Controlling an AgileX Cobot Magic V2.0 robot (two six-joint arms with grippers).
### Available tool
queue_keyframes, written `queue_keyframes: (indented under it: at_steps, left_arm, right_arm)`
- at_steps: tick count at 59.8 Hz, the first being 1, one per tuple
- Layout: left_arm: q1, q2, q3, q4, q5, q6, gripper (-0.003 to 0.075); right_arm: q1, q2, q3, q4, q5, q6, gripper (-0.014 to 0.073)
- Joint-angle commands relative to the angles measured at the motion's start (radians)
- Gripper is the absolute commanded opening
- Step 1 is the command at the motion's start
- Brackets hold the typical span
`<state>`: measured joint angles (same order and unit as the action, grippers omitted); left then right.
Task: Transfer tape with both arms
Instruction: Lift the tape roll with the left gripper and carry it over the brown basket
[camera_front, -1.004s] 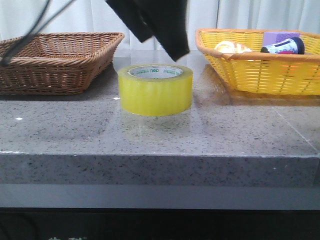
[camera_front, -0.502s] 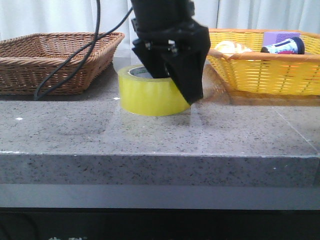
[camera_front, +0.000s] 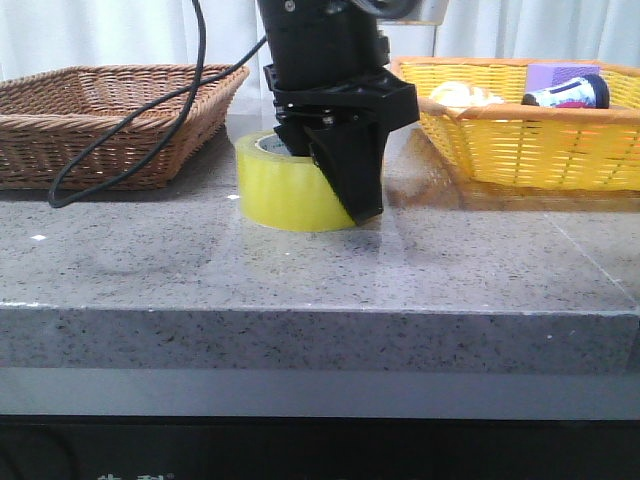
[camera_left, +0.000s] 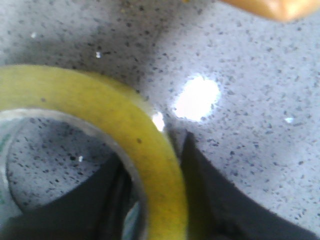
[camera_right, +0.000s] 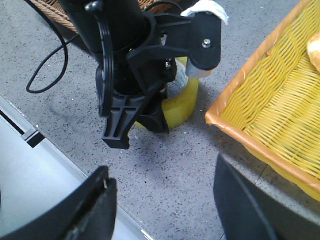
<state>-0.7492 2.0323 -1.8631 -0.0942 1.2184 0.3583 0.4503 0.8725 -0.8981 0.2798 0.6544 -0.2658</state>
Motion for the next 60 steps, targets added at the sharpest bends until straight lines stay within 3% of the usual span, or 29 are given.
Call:
queue_keyframes:
  at_steps: [1, 21, 33, 60]
  left_arm:
    - [-0.007, -0.055, -0.045, -0.012, -0.014, -0.02, 0.0158]
    - [-0.007, -0.081, -0.208, 0.014, 0.066, -0.066, 0.0158]
    - [0.01, -0.129, -0.295, 0.134, 0.066, -0.118, 0.0158]
    - [0.328, -0.147, -0.304, 0.157, 0.066, -0.241, 0.0158]
  right_arm:
    - [-0.006, -0.003, -0.025, 0.016, -0.071, 0.0, 0.0454]
    - [-0.006, -0.003, -0.025, 0.016, -0.071, 0.0, 0.0454]
    - [-0.006, -0.003, -0.025, 0.016, -0.071, 0.0, 0.0454]
    - [-0.006, -0.003, -0.025, 0.016, -0.071, 0.0, 0.0454]
